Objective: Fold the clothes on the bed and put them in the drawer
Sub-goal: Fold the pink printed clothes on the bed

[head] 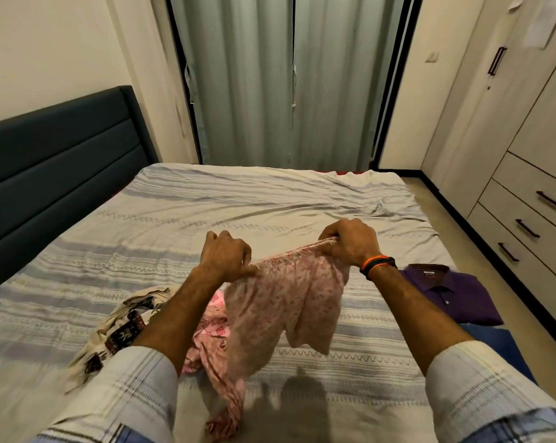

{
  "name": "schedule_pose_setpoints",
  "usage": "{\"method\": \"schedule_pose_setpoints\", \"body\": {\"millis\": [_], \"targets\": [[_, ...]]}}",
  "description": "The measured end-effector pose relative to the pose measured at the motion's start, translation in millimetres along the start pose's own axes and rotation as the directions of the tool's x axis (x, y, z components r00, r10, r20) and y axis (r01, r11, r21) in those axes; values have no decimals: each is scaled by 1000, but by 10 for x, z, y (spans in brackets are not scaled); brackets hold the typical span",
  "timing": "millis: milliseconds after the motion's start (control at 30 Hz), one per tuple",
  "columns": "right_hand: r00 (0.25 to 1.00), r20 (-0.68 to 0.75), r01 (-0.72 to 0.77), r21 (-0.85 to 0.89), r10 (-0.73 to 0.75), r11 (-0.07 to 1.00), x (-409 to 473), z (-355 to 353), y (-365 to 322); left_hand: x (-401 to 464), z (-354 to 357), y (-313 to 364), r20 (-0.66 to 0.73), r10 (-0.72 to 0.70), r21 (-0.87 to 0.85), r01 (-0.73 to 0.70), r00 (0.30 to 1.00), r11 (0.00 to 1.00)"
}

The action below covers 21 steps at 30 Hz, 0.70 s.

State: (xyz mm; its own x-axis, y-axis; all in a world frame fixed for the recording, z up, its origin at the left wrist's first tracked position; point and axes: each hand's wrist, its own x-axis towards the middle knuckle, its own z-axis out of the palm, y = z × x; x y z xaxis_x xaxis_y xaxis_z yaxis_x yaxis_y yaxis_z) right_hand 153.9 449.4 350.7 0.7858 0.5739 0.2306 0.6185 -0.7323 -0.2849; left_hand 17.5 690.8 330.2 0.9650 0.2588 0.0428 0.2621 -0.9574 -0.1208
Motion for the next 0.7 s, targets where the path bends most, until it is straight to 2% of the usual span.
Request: {"method": "schedule_pose_setpoints", "body": {"millis": [200,267,333,400,500,600,700], "targets": [[988,-97,-95,207,117,974,-27,-7,192,-44,84,5,-48,-97,-331,76,994,940],[980,-102,-135,306,173,942,-45,-23,274,-50,67,-14,-43,-119,-353,96,992,931],[966,-110,-174,396,235,901,-67,-43,368,-48,33,-30,-7,-95,-283,89,995,955],[954,-100,-204,469,281,859,-102,-67,442,-63,27,-41,-3,-109,-320,102,994,942],[940,-77,-239,548,333,801,-163,-61,523,-79,63,-43,-56,-226,-595,150,972,790],[921,-75,-251,638,383,728,-202,-30,600,-79,60,-7,-64,-375,-819,165,925,549],[890,-54,-277,726,454,629,-228,18,670,-76,37,36,18,-504,-933,195,864,302]]}}
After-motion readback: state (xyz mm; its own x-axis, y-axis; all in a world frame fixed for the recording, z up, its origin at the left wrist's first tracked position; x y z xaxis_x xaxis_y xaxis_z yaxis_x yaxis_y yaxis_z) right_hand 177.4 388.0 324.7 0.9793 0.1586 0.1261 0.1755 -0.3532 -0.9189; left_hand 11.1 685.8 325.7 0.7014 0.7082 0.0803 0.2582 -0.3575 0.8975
